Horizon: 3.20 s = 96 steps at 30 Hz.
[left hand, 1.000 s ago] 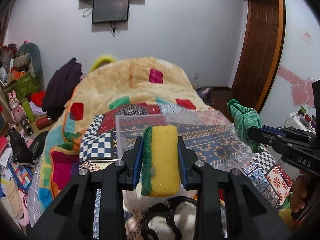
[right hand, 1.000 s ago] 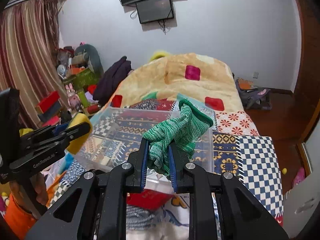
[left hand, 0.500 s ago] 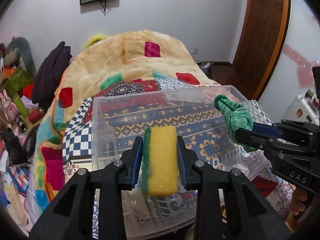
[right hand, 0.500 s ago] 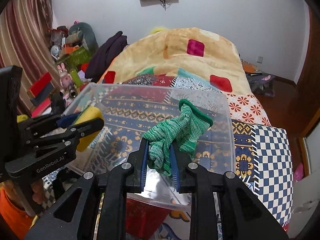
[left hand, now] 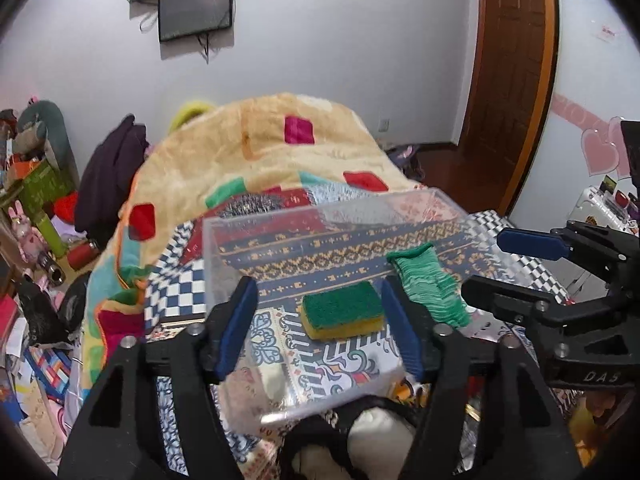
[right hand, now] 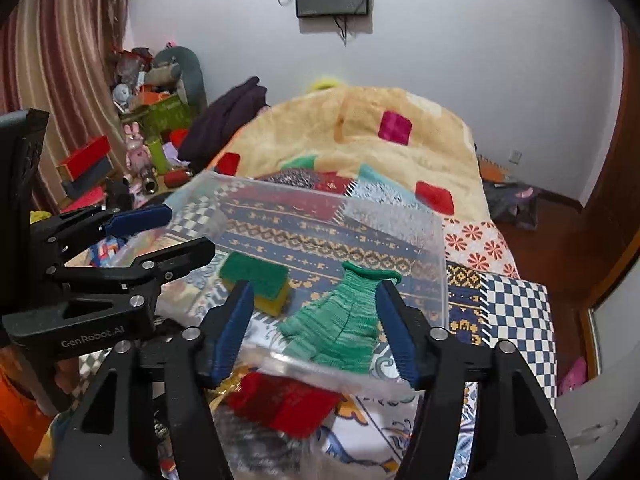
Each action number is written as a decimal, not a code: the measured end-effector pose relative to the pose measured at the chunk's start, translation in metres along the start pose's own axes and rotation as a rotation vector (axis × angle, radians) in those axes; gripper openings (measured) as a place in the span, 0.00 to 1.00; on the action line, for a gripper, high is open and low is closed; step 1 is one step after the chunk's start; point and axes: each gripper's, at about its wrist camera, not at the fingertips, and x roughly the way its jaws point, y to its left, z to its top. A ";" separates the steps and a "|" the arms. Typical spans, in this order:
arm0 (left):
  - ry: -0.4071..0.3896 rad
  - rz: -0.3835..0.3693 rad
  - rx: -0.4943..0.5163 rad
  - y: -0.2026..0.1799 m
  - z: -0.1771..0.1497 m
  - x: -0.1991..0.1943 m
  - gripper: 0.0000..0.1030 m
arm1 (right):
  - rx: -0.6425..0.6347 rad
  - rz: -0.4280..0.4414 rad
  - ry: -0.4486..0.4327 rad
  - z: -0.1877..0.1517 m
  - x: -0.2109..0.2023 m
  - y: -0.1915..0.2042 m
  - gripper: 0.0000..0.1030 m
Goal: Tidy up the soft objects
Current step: 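Carry the sponge and glove over the clear box and open both tools, then grasp the black-strapped white bag with the left tool while the right tool grasps the red pouch, then lift the bag and red pouch into the clear box and open both tools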
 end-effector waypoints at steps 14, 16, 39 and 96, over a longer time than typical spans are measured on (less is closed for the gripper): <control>-0.034 -0.003 -0.034 0.009 -0.047 -0.043 0.92 | 0.047 0.061 0.056 -0.037 -0.013 -0.001 0.71; -0.013 0.000 -0.042 0.012 -0.056 -0.040 0.92 | 0.058 0.065 0.070 -0.044 -0.011 -0.002 0.71; 0.142 -0.088 -0.124 0.017 -0.100 0.000 0.61 | 0.113 0.125 0.116 -0.061 0.016 0.002 0.28; -0.269 0.069 -0.140 0.033 0.025 -0.042 0.12 | 0.194 0.010 -0.244 0.009 -0.044 -0.027 0.09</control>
